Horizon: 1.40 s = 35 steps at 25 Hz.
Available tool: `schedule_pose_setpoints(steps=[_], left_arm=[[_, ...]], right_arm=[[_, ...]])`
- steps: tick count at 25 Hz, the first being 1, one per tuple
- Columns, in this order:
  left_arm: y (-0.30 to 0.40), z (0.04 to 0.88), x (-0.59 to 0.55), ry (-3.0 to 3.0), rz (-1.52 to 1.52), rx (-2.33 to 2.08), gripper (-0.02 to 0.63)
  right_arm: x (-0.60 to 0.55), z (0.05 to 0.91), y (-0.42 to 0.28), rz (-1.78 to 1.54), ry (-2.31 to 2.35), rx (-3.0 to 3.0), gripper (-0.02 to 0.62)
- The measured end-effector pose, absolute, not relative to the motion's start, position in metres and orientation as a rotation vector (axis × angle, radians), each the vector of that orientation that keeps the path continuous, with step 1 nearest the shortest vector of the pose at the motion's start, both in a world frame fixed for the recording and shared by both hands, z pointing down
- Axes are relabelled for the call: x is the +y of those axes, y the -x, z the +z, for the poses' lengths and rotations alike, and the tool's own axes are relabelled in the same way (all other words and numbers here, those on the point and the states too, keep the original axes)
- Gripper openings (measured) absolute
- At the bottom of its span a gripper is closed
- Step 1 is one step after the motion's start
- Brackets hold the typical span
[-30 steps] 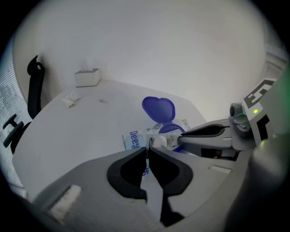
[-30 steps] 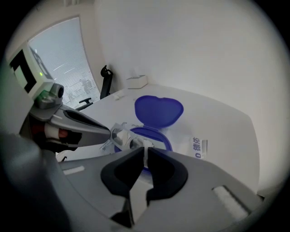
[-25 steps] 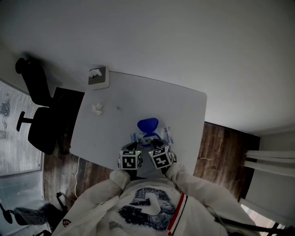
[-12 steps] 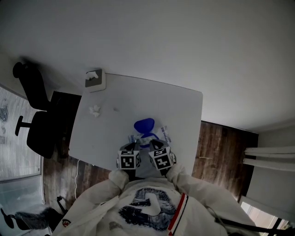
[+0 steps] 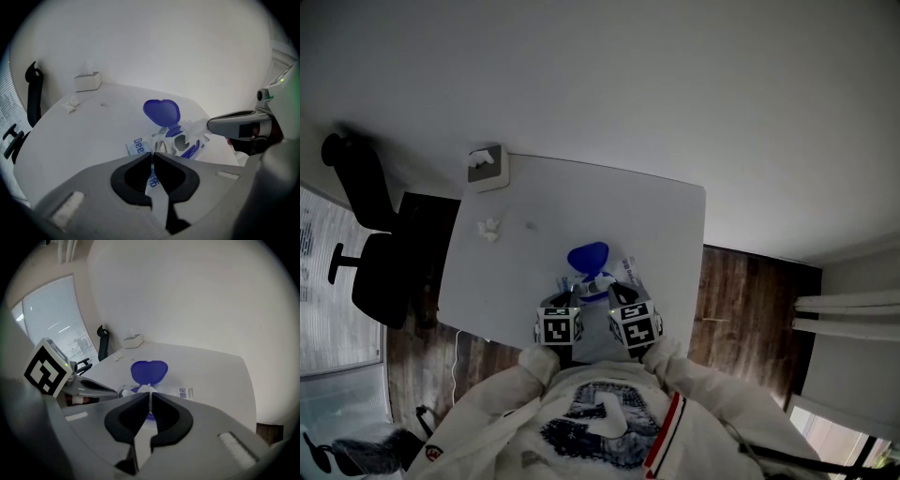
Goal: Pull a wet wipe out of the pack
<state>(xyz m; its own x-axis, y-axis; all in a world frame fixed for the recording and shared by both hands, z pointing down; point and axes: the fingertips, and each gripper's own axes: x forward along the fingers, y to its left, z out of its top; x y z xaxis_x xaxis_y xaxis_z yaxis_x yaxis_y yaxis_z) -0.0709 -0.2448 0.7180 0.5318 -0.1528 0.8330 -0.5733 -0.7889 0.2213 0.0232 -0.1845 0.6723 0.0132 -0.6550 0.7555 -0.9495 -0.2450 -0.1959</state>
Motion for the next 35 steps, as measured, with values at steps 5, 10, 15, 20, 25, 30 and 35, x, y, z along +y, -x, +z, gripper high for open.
schedule_pose_setpoints(steps=[5,10,15,20,25,30,35], left_arm=[[0.069,0.718,-0.246,-2.308,1.186,-0.575,0.025],[0.068,0.718,-0.248,-2.327,1.188,-0.553,0.025],[0.067,0.715,-0.245,-2.335,1.182,-0.516,0.025],[0.066,0.71,-0.243,-2.335,1.114,-0.473,0.025],[0.063,0.706,-0.235,-2.352,1.101,-0.386,0.028],[0.061,0.696,-0.222,-2.392,1.098,-0.293,0.057],[0.061,0.678,-0.211,-2.44,1.066,-0.211,0.084]], right_arm=[[-0.181,0.661,-0.031,1.081,-1.977,-1.632,0.02],[-0.179,0.645,-0.037,1.075,-2.04,-1.62,0.02],[-0.175,0.623,-0.047,1.103,-2.136,-1.609,0.02],[-0.166,0.607,-0.058,1.075,-2.199,-1.582,0.021],[-0.159,0.605,-0.063,1.077,-2.24,-1.551,0.02],[-0.157,0.603,-0.058,1.075,-2.255,-1.549,0.021],[-0.159,0.596,-0.055,1.035,-2.277,-1.556,0.02]])
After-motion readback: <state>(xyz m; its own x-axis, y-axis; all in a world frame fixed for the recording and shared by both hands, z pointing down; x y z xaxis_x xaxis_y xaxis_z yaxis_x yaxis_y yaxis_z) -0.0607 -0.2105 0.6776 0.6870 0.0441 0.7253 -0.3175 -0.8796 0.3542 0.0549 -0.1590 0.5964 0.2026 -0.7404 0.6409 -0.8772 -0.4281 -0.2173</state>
